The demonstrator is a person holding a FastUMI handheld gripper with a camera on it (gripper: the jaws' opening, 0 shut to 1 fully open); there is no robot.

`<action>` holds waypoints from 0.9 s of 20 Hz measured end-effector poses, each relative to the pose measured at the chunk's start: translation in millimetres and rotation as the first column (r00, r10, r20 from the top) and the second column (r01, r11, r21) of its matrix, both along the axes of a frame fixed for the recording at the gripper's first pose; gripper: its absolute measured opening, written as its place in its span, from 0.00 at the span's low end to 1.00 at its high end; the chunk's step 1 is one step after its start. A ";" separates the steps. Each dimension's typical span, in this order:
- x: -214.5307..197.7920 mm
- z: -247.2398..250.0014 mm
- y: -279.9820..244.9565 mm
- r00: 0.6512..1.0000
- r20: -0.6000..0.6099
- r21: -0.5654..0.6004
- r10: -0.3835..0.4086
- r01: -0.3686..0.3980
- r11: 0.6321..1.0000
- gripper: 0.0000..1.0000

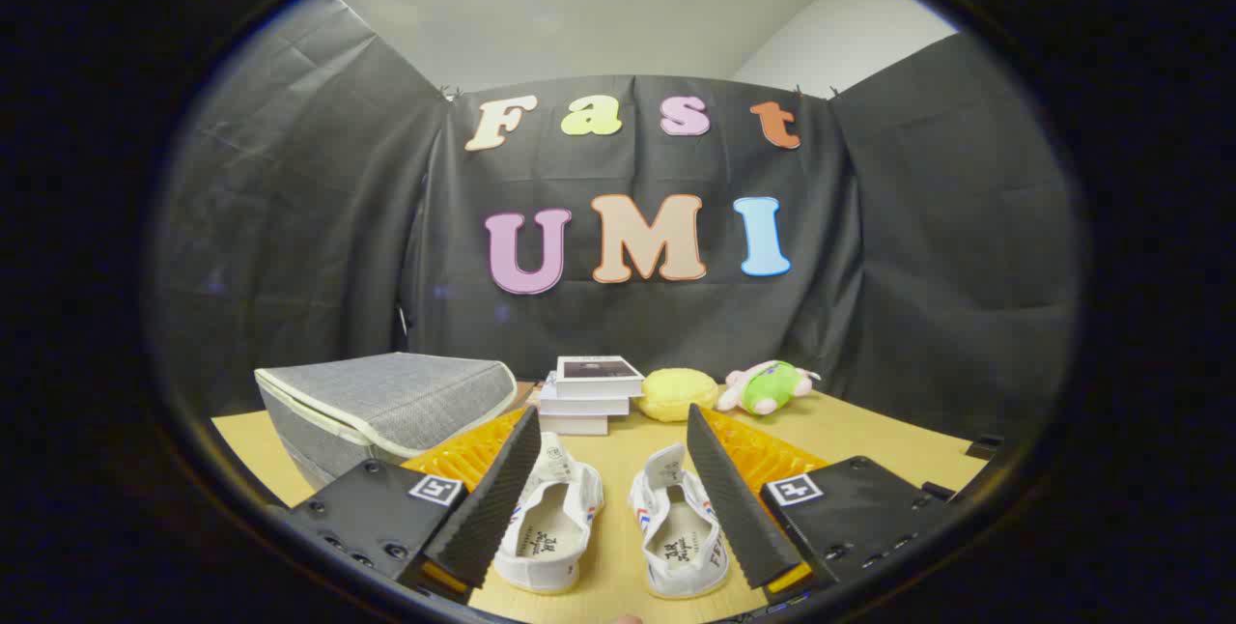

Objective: Open the storage box then place both shoes into the box .Put the left shoe in first, then the right shoe, with the right side of both shoes facing outward in a uniform manner.

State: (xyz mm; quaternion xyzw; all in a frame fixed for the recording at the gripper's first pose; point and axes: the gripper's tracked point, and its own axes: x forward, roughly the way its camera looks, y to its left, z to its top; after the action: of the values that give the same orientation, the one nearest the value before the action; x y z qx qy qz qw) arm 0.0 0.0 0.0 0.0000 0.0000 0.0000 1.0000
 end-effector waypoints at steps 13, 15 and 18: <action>-1.1 2.2 -6.5 1.000 0.003 0.026 -0.013 0.013 1.000 0.98; -0.9 2.3 -7.4 1.000 0.003 0.033 -0.014 0.014 0.999 0.98; -1.0 2.6 -8.5 1.000 0.002 0.046 -0.016 0.016 0.999 0.97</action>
State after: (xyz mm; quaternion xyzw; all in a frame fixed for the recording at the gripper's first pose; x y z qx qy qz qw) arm -1.0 -8.5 2.6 0.0229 -0.0014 -0.0078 0.9997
